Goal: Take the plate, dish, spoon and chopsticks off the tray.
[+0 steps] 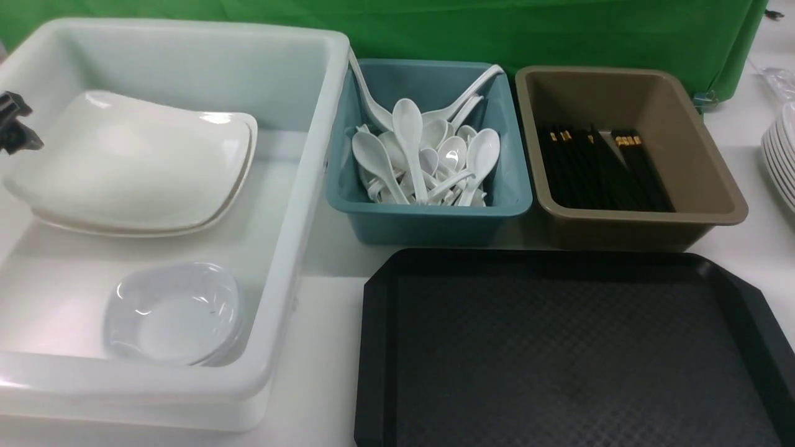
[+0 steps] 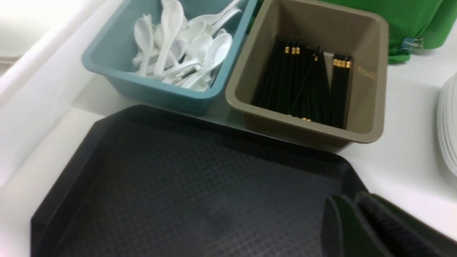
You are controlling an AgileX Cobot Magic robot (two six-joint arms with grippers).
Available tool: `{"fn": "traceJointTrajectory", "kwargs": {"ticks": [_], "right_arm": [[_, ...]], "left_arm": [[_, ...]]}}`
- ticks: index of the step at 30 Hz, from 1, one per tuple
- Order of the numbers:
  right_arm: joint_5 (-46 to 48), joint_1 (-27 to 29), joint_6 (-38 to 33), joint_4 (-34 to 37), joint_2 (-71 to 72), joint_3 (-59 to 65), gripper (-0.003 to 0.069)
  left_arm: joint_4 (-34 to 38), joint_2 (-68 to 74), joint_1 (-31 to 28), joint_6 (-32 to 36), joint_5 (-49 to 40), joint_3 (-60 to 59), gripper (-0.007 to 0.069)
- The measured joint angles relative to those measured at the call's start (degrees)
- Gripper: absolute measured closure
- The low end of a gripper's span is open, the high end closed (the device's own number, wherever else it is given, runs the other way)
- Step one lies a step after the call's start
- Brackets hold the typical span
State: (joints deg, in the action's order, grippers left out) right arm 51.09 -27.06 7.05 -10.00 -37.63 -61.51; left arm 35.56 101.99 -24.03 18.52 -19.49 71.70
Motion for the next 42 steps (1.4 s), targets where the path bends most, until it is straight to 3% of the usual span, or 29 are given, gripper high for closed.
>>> {"fn": "traceJointTrajectory", "kwargs": {"ticks": [5, 10, 12, 14, 16, 18, 20, 23, 24, 25, 26, 29, 30, 35, 42], "right_arm": [[1.1, 0.0, 0.0, 0.7, 0.0, 0.0, 0.0561], [1.7, 0.0, 0.1, 0.8, 0.0, 0.0, 0.0561], [1.6, 0.0, 0.1, 0.8, 0.0, 0.0, 0.0561], [1.1, 0.0, 0.1, -0.1, 0.0, 0.0, 0.0559], [0.3, 0.0, 0.1, -0.9, 0.0, 0.0, 0.0559], [-3.1, 0.0, 0.7, -3.4, 0.0, 0.0, 0.0559], [-6.3, 0.0, 1.4, -4.5, 0.0, 0.0, 0.0559], [-9.4, 0.0, 2.8, -5.3, 0.1, 0.0, 0.0559], [-12.5, 0.0, 3.9, -5.6, 0.5, 0.1, 0.0561], [-13.4, 0.0, 4.0, -5.7, 0.6, 0.1, 0.0562], [-18.5, 0.0, 4.2, -6.0, 2.1, 1.0, 0.0582], [-25.1, 0.0, 4.2, -6.4, 4.9, 3.3, 0.0621], [-32.6, 0.0, 4.2, -6.8, 8.5, 6.7, 0.0634], [-44.7, 0.0, 4.2, -7.5, 20.2, 18.5, 0.0637], [-48.2, 0.0, 4.5, -7.5, 29.4, 26.9, 0.0637]], "left_arm": [[-0.6, -1.0, 0.0, 0.0, -0.9, 0.1, 0.0134], [-1.0, -2.7, 0.0, 0.0, -3.6, 0.1, 0.0201], [-1.0, -4.0, 0.1, 0.3, -4.8, 0.1, 0.0255], [-1.0, -7.0, 0.9, 2.1, -8.4, 0.8, 0.0389], [-1.0, -8.3, 1.6, 3.6, -10.3, 1.3, 0.0453], [-1.0, -12.8, 4.5, 6.6, -14.4, 2.1, 0.0580], [-0.5, -17.4, 7.9, 7.5, -16.9, 2.2, 0.0608], [-0.3, -21.1, 11.0, 8.2, -18.4, 2.2, 0.0618], [-0.2, -25.9, 15.5, 9.2, -19.8, 2.2, 0.0622], [-0.2, -26.3, 15.5, 9.2, -20.0, 2.2, 0.0622], [-0.1, -30.3, 20.7, 10.1, -22.1, 2.2, 0.0624], [-0.1, -34.0, 25.6, 11.3, -25.3, 2.2, 0.0624], [0.0, -37.4, 30.0, 11.6, -27.4, 2.2, 0.0624], [0.2, -49.6, 41.6, 9.6, -26.6, -4.1, 0.0624], [-0.6, -65.8, 46.2, 4.5, -23.2, -20.5, 0.0624]]}}
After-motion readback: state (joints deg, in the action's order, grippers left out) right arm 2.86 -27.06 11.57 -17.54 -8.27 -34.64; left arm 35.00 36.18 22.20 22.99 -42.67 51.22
